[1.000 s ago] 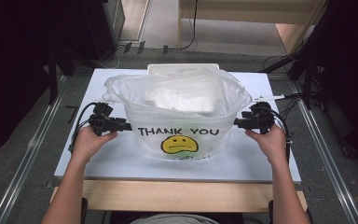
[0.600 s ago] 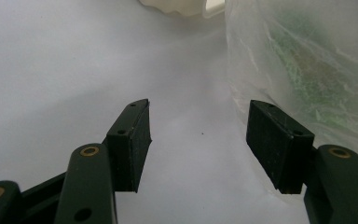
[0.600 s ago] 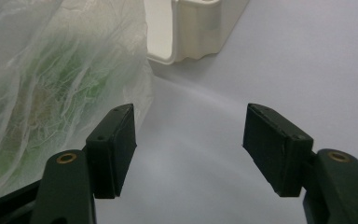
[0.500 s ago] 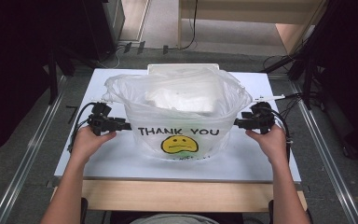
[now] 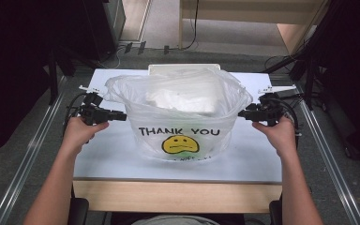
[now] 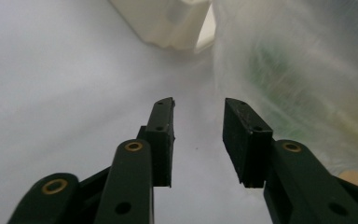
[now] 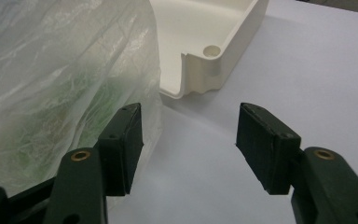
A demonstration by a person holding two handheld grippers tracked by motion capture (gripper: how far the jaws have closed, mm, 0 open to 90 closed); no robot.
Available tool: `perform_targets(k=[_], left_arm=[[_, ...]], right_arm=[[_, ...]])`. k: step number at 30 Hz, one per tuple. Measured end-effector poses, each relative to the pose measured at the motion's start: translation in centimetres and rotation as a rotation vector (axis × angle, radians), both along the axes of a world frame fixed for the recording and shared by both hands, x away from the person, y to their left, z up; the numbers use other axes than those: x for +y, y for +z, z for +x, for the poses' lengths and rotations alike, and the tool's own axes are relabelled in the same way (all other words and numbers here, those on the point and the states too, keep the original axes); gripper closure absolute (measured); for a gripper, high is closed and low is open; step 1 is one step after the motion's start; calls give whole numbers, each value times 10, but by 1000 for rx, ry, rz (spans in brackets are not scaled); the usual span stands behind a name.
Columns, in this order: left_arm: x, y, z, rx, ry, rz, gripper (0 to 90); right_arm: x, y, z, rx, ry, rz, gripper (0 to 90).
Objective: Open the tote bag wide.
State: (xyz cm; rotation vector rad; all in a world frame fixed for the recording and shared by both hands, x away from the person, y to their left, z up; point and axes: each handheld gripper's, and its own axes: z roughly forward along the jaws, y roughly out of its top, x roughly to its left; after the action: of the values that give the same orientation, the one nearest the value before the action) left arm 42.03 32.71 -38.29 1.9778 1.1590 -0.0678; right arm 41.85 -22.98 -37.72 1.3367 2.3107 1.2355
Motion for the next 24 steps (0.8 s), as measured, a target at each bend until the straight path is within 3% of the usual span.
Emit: perform_targets(k=[1,6,10,16,18,19,20,22,24], left_arm=[[-2,8,1,-14,-5,36,716],[-3,24,2,-68,-13,45,791],[1,40,10,-102,-9,87,821],[8,50,22,-102,-7,82,843],[11,56,26,-101,-21,50,852],[14,62,29,-107,-28,25,868],[14,62,29,-107,-28,25,870],[14,73,35,-118,-30,66,875],[14,77,37,-122,-31,70,879]], right_arm=[[-1,5,3,8,11,1,425],[0,21,7,-10,53,22,440],[0,40,16,-19,85,36,467],[-1,54,22,-31,95,27,498],[0,60,24,-39,104,41,512],[-1,66,25,-37,113,75,524],[-1,66,25,-37,113,75,524],[-1,74,28,-56,110,56,551],[-1,80,31,-57,119,66,564]])
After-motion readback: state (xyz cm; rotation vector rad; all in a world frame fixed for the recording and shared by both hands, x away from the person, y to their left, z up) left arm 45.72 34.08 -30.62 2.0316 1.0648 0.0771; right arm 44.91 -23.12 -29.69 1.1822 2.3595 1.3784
